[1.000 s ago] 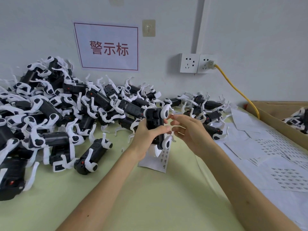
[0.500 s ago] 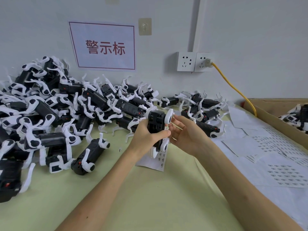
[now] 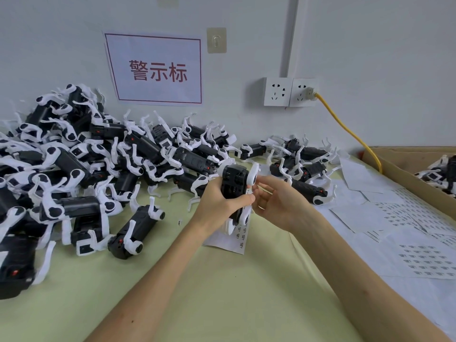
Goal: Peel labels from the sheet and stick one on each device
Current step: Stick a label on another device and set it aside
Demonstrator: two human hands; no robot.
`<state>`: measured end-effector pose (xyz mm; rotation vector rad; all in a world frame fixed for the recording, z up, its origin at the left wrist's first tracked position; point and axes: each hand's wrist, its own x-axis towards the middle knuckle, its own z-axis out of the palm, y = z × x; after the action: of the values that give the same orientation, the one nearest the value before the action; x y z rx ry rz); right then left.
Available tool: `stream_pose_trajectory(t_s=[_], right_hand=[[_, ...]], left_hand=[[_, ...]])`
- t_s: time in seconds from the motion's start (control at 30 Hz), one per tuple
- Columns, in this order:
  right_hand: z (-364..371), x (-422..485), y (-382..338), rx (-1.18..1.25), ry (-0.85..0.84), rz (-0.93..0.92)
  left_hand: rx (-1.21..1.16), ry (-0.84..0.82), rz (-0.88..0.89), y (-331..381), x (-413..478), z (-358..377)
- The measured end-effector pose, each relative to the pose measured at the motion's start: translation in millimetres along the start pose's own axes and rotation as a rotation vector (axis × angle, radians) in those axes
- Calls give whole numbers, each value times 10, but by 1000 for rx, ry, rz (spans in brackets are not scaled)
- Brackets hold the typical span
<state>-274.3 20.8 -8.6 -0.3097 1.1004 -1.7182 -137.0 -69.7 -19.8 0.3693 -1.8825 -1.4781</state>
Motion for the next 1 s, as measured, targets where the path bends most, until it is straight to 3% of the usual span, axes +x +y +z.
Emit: stream_pose_trajectory(t_s=[0.1, 0.23, 0.3, 0.57, 0.7, 1.0], right_hand=[[-3, 11, 3, -92, 46, -107], [44, -11, 62, -864, 306, -693], [83, -29, 89, -962, 304, -872], [131, -80, 68, -632, -5, -608], [147, -119, 54, -591, -146, -588], [182, -116, 80, -707, -175, -648]], left_hand=[[-5, -15, -19, 0, 8, 7], [-114, -7, -128, -5, 18, 45], [-194, 21, -196, 10, 33, 35], [-603, 36, -347, 13, 71, -58], [-612, 24, -375, -3, 63, -23], [-490, 94, -370, -29, 76, -5]])
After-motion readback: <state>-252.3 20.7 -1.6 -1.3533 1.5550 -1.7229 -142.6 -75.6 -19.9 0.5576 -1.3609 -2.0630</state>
